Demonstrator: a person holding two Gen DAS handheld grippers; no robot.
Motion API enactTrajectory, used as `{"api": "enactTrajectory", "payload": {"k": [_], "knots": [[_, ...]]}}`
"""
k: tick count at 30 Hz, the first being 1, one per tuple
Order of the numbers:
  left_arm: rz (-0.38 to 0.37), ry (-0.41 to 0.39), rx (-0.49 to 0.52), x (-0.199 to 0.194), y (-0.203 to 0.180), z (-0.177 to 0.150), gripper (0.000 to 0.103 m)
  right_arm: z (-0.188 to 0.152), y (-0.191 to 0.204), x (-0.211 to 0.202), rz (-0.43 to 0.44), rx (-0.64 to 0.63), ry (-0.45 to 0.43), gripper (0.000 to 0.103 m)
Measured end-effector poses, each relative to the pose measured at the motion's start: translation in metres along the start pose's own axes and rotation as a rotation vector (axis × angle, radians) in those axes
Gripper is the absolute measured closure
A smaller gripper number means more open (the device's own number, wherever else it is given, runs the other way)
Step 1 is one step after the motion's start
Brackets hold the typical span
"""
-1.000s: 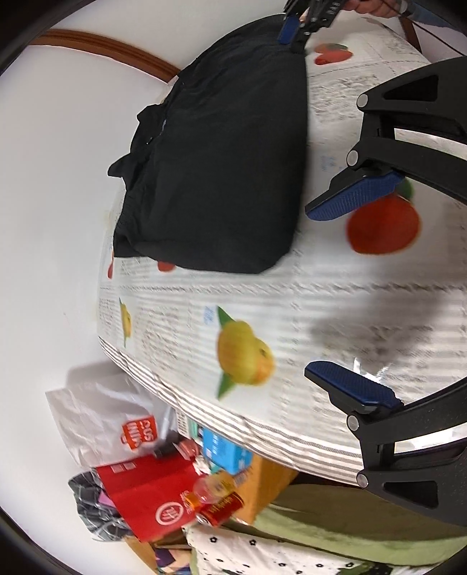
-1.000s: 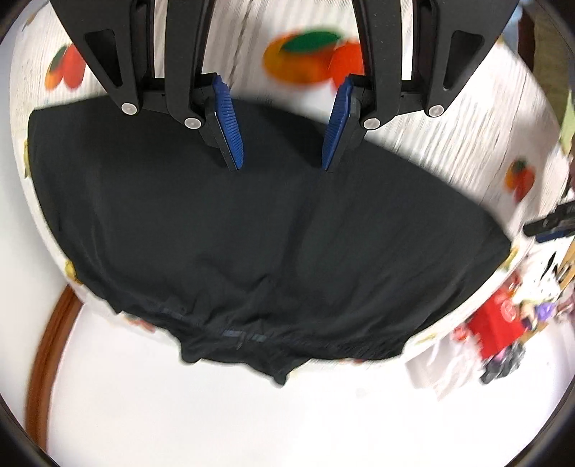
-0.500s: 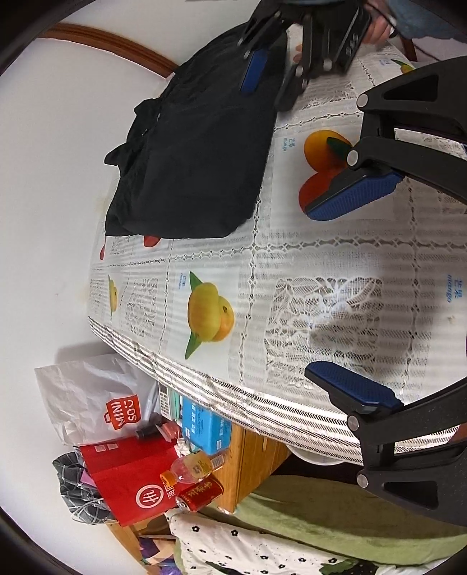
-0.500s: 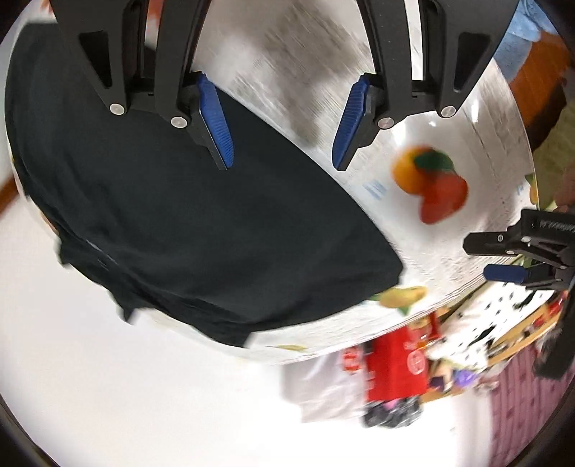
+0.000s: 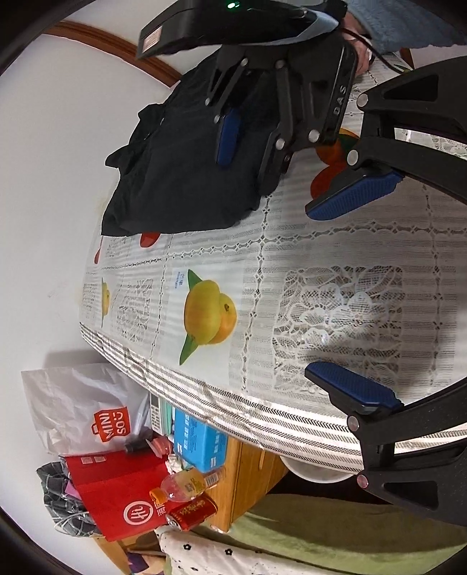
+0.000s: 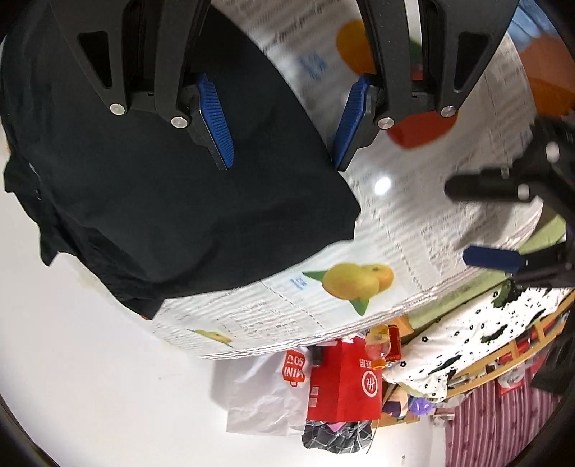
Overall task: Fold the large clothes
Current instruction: 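Grasp the folded black jacket with the right tool and lift it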
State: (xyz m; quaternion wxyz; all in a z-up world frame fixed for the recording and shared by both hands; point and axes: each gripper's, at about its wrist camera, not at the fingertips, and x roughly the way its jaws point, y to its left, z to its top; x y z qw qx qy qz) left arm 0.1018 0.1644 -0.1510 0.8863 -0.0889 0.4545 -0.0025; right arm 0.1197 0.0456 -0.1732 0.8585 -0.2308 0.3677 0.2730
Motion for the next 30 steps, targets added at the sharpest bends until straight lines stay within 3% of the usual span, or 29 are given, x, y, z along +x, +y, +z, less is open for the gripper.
{"api": "enactTrajectory", "payload": {"k": [5, 8, 11, 12, 16, 21, 26, 30], "knots": [[-0.021, -0.001, -0.010, -0.001, 0.003, 0.002, 0.024, 0.012, -0.003, 0.011, 0.014, 0.013, -0.002, 0.050], [-0.029, 0.004, -0.010, 0.000, 0.003, 0.002, 0.024, 0.018, -0.005, 0.016, 0.014, 0.030, -0.003, 0.064], [-0.027, 0.007, -0.004, 0.002, 0.000, 0.003, 0.024, 0.023, -0.009, 0.016, -0.003, 0.056, -0.010, 0.089], [-0.024, 0.007, -0.002, 0.002, -0.001, 0.003, 0.024, 0.024, -0.011, 0.015, 0.002, 0.067, -0.020, 0.091], [-0.020, 0.007, -0.009, 0.002, -0.005, 0.006, 0.024, 0.026, -0.024, -0.004, 0.031, 0.116, -0.081, 0.093], [-0.012, -0.004, 0.004, -0.002, -0.020, 0.011, 0.024, 0.028, -0.063, -0.062, 0.013, 0.262, -0.247, 0.094], [-0.026, -0.027, 0.035, -0.006, -0.047, 0.017, 0.024, 0.005, -0.125, -0.124, -0.079, 0.452, -0.409, 0.094], [-0.069, -0.045, 0.062, -0.004, -0.075, 0.022, 0.024, -0.033, -0.170, -0.149, -0.163, 0.598, -0.445, 0.094]]}}
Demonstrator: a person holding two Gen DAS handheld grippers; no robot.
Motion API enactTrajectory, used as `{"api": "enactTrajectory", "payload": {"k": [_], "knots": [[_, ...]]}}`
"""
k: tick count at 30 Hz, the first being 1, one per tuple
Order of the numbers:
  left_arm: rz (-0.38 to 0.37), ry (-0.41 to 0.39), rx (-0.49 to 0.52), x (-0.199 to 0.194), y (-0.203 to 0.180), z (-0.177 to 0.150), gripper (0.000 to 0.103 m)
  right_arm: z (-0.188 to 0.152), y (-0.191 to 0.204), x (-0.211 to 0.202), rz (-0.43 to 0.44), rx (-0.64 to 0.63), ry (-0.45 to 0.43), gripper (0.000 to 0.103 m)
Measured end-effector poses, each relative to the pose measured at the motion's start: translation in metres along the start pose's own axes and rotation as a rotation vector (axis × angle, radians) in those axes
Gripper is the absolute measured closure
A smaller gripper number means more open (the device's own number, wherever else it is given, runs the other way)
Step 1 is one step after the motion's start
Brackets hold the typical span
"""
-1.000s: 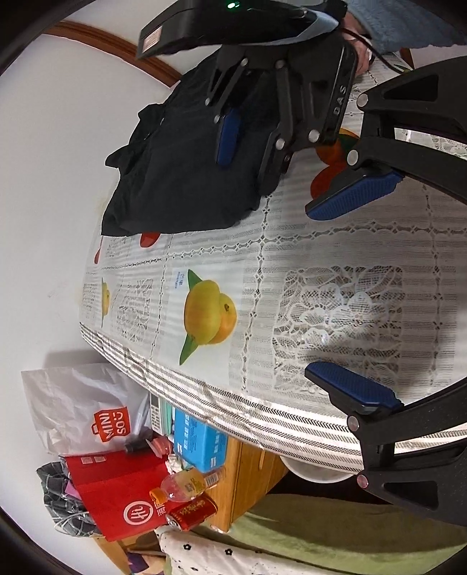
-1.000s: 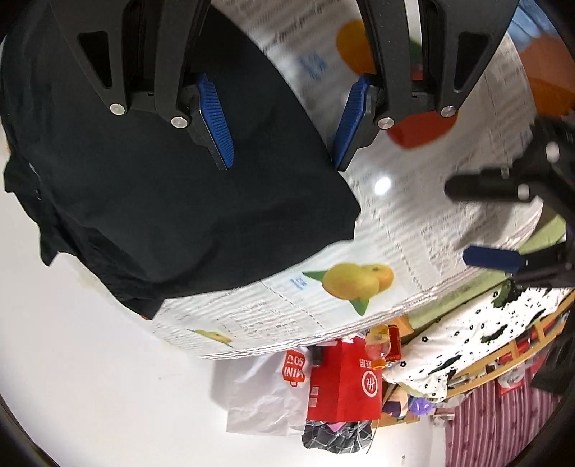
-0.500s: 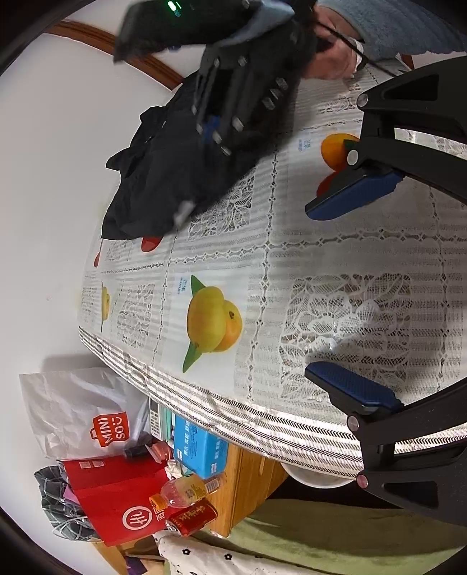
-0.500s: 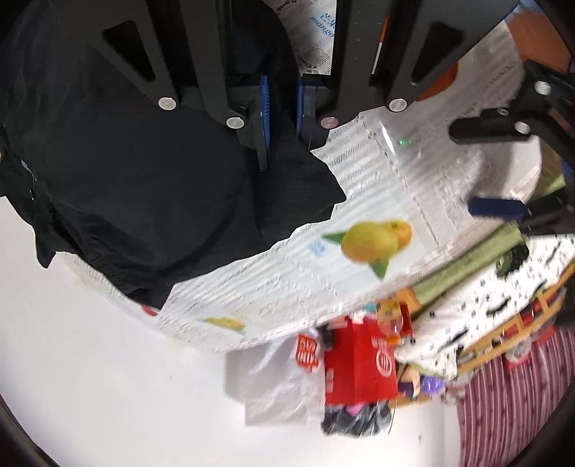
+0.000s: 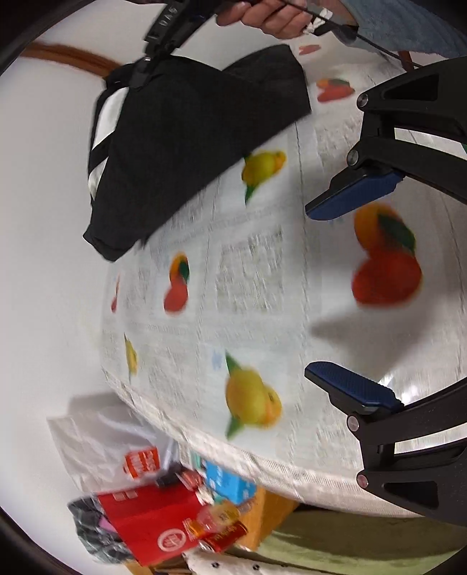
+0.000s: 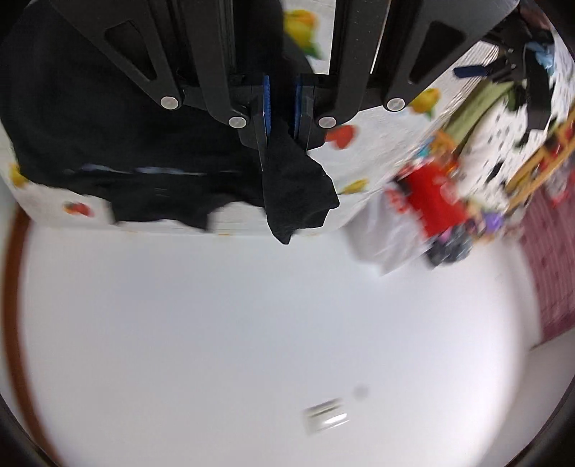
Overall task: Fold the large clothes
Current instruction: 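Grasp the folded black jacket with the right tool and lift it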
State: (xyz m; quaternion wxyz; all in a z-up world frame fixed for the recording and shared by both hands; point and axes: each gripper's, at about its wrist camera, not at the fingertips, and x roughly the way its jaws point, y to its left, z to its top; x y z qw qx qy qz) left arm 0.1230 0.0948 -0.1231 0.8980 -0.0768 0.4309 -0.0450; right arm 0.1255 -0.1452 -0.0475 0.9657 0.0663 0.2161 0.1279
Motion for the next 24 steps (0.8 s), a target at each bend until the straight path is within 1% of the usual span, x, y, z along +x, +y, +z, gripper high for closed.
{"api": "enactTrajectory", "payload": {"k": [3, 5, 10, 13, 15, 18, 21, 24], "knots": [[-0.037, 0.001, 0.032, 0.007, -0.028, 0.004, 0.024, -0.007, -0.037, -0.011, -0.058, 0.075, -0.004, 0.094], [-0.062, 0.000, 0.057, 0.012, -0.046, 0.005, 0.024, -0.018, -0.063, -0.017, -0.105, 0.123, 0.010, 0.094], [-0.128, 0.020, 0.124, 0.030, -0.098, 0.006, 0.024, -0.047, -0.105, -0.018, -0.206, 0.180, 0.087, 0.093], [-0.164, 0.030, 0.157, 0.041, -0.124, 0.004, 0.024, -0.065, -0.120, -0.014, -0.227, 0.201, 0.148, 0.090], [-0.177, 0.030, 0.179, 0.047, -0.139, 0.003, 0.024, -0.077, -0.129, -0.017, -0.245, 0.183, 0.182, 0.086], [-0.198, 0.041, 0.219, 0.055, -0.161, -0.003, 0.024, -0.086, -0.135, -0.031, -0.280, 0.124, 0.185, 0.084], [-0.208, 0.050, 0.248, 0.062, -0.181, -0.008, 0.025, -0.091, -0.146, -0.043, -0.362, 0.056, 0.189, 0.080], [-0.209, 0.049, 0.257, 0.069, -0.194, -0.010, 0.025, -0.100, -0.163, -0.050, -0.426, 0.009, 0.225, 0.078]]}}
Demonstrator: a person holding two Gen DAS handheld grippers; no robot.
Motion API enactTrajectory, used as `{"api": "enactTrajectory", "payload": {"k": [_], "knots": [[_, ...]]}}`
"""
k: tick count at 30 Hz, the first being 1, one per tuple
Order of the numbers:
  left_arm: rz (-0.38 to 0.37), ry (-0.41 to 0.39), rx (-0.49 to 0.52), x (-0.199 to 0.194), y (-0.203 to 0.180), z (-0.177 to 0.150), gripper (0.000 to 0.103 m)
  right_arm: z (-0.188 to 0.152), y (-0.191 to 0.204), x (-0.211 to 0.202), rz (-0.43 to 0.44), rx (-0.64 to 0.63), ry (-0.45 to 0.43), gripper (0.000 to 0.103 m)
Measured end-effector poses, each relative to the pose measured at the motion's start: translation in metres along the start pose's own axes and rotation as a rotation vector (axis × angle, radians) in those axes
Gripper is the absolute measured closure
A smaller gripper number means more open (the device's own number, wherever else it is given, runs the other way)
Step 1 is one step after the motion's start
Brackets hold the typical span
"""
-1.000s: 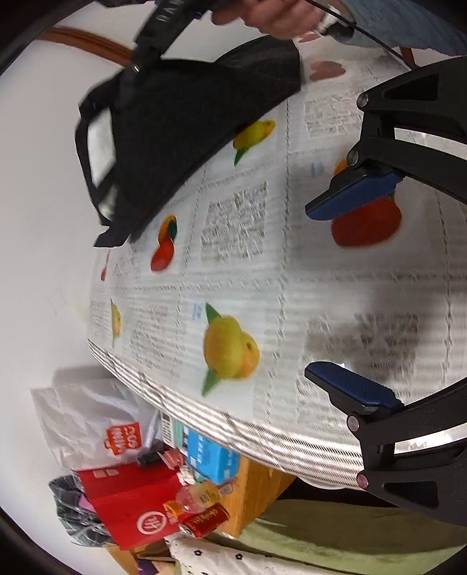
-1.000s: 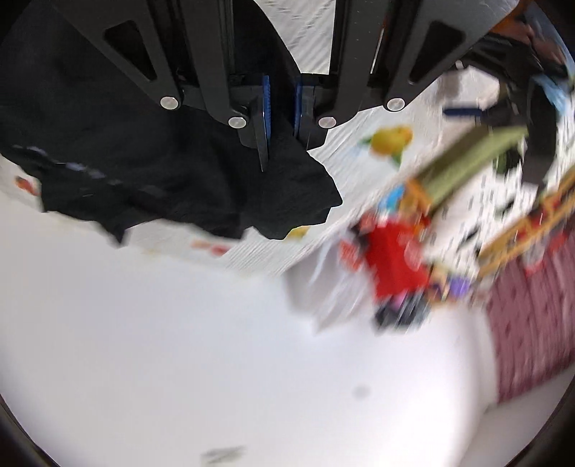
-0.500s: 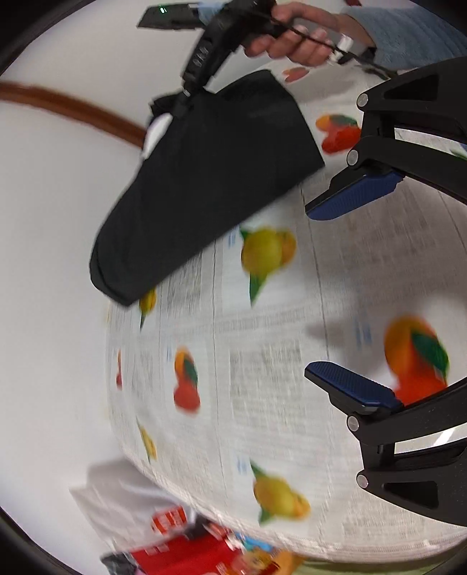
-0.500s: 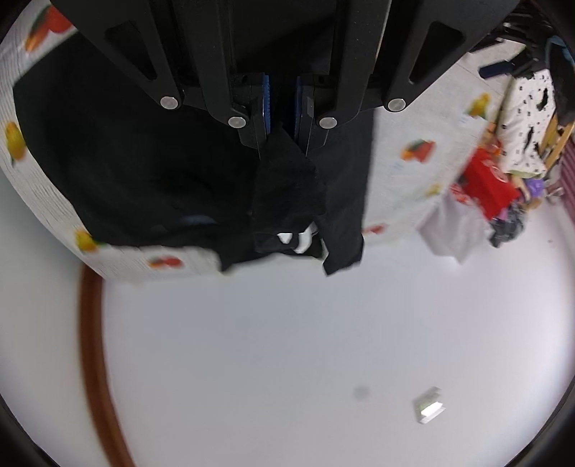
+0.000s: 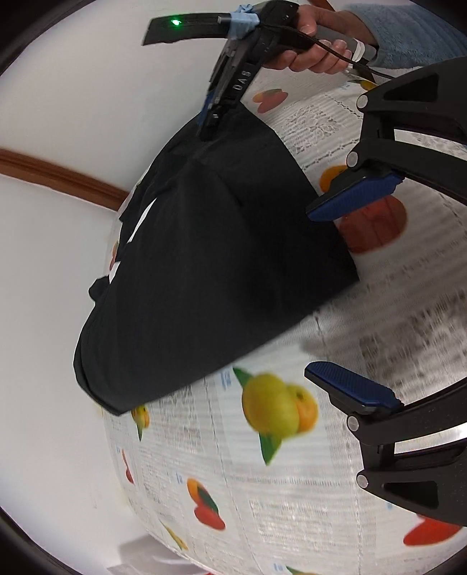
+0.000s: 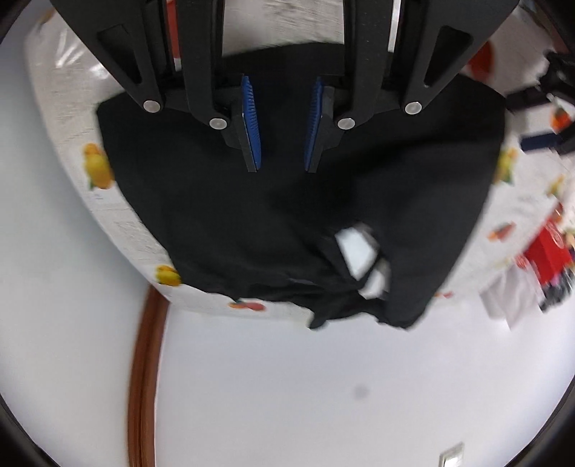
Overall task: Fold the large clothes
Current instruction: 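Grasp the folded black jacket with the right tool and lift it, then grasp the hanging jacket edge with the left tool while the right tool holds the bundle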
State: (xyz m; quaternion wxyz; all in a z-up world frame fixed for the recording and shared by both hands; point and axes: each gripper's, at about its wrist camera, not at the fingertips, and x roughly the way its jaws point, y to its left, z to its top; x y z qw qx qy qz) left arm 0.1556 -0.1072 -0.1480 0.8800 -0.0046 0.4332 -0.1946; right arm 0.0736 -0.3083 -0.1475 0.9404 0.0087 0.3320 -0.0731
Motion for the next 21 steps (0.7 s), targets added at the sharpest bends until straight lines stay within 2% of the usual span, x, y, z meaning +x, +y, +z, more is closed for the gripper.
{"api": "enactTrajectory", "payload": {"k": [3, 5, 7, 9, 11, 12, 14, 17, 21], "knots": [[0.033, -0.012, 0.007, 0.007, -0.008, 0.000, 0.031, -0.009, -0.017, 0.010, -0.025, -0.006, 0.045, 0.078], [0.046, -0.009, 0.000, 0.012, -0.010, 0.000, 0.040, -0.015, -0.023, 0.019, -0.029, -0.006, 0.079, 0.078], [0.037, -0.003, -0.016, 0.016, -0.009, 0.001, 0.044, -0.020, -0.025, 0.025, -0.025, -0.007, 0.104, 0.077], [0.030, -0.014, -0.027, 0.016, -0.007, 0.001, 0.052, -0.023, -0.023, 0.034, -0.023, -0.012, 0.132, 0.076], [0.047, -0.020, -0.041, 0.014, -0.004, 0.001, 0.072, -0.022, -0.021, 0.037, -0.031, -0.017, 0.132, 0.076], [0.038, -0.024, -0.050, 0.013, 0.000, 0.001, 0.074, -0.021, -0.019, 0.039, -0.029, -0.015, 0.137, 0.076], [0.027, -0.025, -0.079, 0.012, 0.007, 0.001, 0.085, -0.019, -0.015, 0.041, -0.020, -0.011, 0.144, 0.076], [0.027, -0.037, -0.109, 0.007, 0.017, 0.001, 0.092, -0.018, -0.004, 0.043, -0.027, -0.031, 0.143, 0.077], [0.054, -0.055, -0.119, -0.004, 0.035, -0.002, 0.094, -0.016, 0.014, 0.043, 0.004, -0.044, 0.147, 0.081]]}}
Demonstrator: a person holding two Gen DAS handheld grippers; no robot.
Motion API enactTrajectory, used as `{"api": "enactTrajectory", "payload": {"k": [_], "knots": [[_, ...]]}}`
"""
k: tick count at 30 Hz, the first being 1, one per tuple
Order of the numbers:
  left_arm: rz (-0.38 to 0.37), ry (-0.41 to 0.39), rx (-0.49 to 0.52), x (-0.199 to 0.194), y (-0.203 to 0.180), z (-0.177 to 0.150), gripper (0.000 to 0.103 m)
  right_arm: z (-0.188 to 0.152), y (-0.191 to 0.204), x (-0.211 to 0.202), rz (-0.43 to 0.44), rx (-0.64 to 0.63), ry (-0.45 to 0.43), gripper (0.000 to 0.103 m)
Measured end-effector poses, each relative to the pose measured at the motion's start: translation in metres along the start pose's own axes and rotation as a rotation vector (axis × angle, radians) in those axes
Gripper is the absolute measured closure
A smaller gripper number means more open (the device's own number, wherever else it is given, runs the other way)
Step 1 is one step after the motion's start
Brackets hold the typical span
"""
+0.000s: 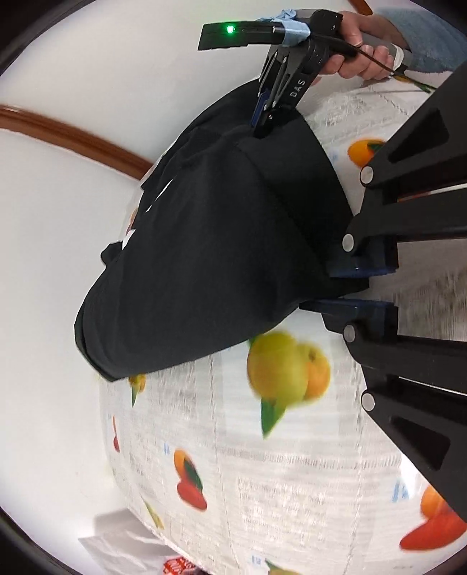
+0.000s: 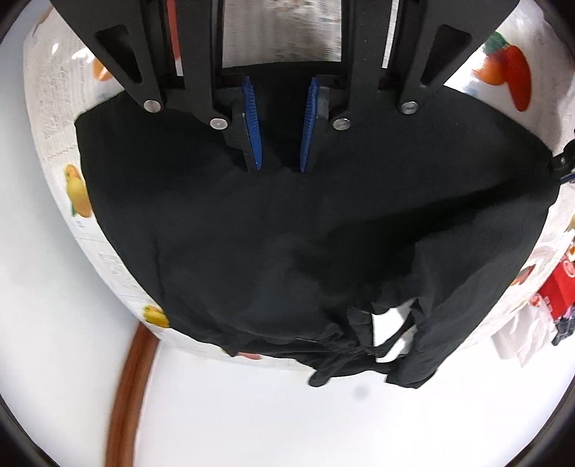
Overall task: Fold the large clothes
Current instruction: 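Grasp the hanging jacket edge with the left tool while the right tool holds the bundle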
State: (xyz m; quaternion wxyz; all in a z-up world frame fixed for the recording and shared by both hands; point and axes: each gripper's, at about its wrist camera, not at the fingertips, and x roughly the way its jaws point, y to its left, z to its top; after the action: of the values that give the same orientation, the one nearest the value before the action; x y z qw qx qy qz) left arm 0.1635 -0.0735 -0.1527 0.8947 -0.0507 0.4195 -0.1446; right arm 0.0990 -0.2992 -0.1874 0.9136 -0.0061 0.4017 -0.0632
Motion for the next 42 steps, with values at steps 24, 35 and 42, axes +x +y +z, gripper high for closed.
{"api": "enactTrajectory", "payload": {"k": [24, 35, 42], "knots": [[-0.022, 0.000, -0.124, -0.040, 0.096, -0.014, 0.044, 0.050, 0.113, -0.043, 0.340, -0.205, -0.099, 0.035], [0.009, 0.021, -0.018, -0.011, 0.066, 0.000, 0.025, 0.084, 0.138, 0.013, 0.451, -0.071, 0.000, 0.035], [0.095, 0.033, 0.045, 0.000, 0.053, 0.005, 0.022, 0.088, 0.157, 0.024, 0.483, -0.142, 0.000, 0.069]]}}
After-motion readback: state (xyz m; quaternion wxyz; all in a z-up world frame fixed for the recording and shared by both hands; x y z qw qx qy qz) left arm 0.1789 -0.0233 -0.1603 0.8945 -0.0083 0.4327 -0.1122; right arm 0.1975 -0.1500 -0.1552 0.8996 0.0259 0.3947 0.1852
